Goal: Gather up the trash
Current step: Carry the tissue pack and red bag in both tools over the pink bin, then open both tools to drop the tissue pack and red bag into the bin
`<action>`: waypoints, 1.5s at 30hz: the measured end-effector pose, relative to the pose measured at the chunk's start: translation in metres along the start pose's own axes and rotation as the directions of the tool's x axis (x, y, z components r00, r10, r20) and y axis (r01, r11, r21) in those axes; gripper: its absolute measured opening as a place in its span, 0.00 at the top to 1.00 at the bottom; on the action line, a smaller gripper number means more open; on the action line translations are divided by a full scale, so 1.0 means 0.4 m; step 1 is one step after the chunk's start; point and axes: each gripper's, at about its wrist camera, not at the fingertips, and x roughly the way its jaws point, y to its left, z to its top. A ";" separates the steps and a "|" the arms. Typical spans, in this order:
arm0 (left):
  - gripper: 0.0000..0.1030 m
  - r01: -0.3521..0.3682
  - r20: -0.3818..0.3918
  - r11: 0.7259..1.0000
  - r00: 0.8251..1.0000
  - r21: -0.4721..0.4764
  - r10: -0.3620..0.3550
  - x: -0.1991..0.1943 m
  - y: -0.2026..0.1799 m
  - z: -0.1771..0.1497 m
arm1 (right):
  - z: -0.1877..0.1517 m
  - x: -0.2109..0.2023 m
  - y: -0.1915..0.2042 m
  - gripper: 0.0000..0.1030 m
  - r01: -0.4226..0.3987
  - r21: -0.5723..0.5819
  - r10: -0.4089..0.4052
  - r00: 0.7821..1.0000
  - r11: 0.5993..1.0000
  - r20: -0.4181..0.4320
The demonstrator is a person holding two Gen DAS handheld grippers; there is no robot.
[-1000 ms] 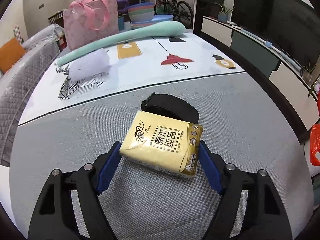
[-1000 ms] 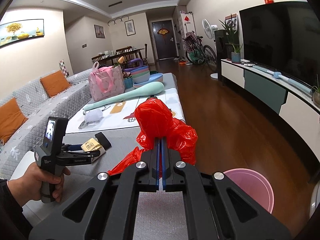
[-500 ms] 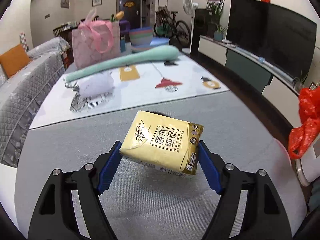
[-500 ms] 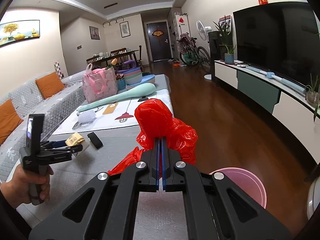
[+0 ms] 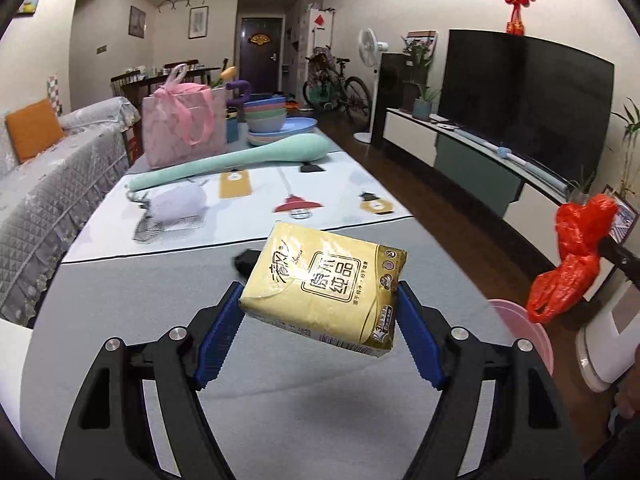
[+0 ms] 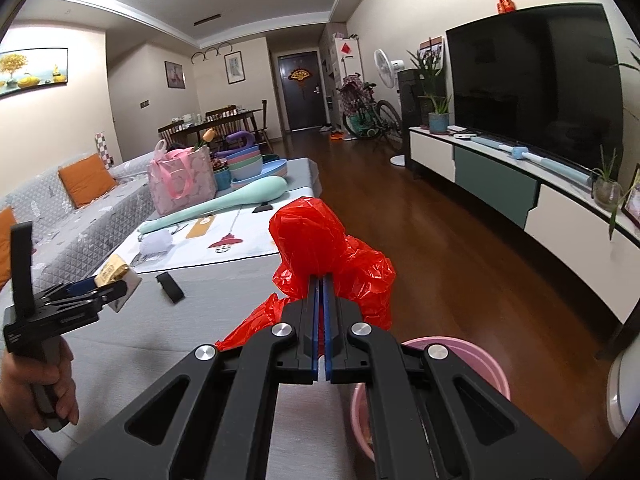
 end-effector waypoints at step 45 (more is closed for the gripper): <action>0.18 0.303 -0.223 0.926 0.941 0.226 -0.254 0.189 -0.635 -0.105 | -0.022 0.074 -0.372 0.94 0.277 0.152 -0.257 0.957 0.949 -0.135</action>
